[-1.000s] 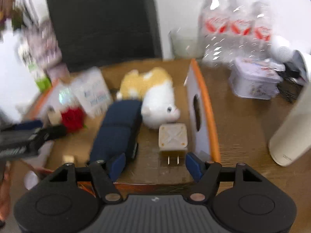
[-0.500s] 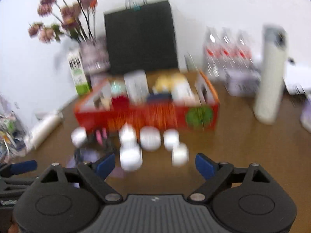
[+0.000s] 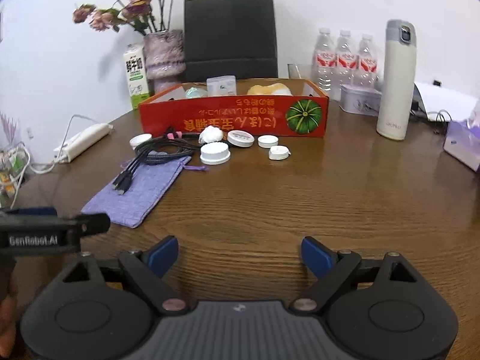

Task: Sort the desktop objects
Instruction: 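Release the yellow block and plug into the box with both grippers, then grasp the black cable with left gripper while right gripper grasps a white cap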

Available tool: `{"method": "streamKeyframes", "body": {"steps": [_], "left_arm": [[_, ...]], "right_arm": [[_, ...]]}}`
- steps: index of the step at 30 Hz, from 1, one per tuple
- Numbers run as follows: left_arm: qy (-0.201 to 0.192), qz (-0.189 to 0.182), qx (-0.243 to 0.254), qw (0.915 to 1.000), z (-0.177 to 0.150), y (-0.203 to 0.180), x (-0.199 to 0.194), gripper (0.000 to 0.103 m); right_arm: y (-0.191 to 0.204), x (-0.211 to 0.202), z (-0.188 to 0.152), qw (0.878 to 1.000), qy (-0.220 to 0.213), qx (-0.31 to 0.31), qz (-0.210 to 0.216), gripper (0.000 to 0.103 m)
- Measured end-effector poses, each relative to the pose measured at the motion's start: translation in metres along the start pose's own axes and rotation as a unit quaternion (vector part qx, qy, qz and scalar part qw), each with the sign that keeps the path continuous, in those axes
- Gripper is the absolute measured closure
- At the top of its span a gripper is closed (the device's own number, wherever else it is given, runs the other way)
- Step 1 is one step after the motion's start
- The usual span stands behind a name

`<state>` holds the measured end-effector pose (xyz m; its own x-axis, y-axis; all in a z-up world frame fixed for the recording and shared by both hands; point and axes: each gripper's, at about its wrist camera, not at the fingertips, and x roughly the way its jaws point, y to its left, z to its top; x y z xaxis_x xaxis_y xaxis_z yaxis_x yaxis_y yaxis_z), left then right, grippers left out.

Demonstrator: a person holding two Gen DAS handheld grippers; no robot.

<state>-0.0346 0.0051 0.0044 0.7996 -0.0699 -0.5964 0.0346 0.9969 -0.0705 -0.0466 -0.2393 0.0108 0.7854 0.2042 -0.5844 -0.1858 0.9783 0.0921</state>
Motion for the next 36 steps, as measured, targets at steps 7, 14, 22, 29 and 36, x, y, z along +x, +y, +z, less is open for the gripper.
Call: {"method": "streamKeyframes", "body": {"steps": [7, 14, 22, 29, 36], "left_arm": [[-0.035, -0.036, 0.018, 0.9986, 0.032, -0.002, 0.011, 0.000], [-0.010, -0.073, 0.044, 0.9963, 0.084, 0.001, 0.069, 0.030], [0.074, -0.126, 0.026, 0.9889, 0.111, 0.004, 0.132, 0.091], [0.013, -0.167, -0.038, 0.9851, 0.113, 0.022, 0.069, 0.099], [-0.049, -0.222, -0.072, 0.9712, 0.118, 0.036, -0.017, 0.099]], "right_arm": [[-0.001, 0.011, 0.021, 1.000, -0.008, -0.015, 0.000, 0.019], [-0.001, 0.064, 0.075, 0.999, -0.005, -0.025, 0.037, 0.039], [0.021, 0.137, 0.101, 0.996, 0.040, -0.060, 0.054, 0.063], [0.015, 0.114, 0.094, 0.998, 0.024, -0.032, 0.053, 0.069], [0.006, 0.028, 0.078, 0.998, -0.036, -0.010, 0.044, 0.069]]}}
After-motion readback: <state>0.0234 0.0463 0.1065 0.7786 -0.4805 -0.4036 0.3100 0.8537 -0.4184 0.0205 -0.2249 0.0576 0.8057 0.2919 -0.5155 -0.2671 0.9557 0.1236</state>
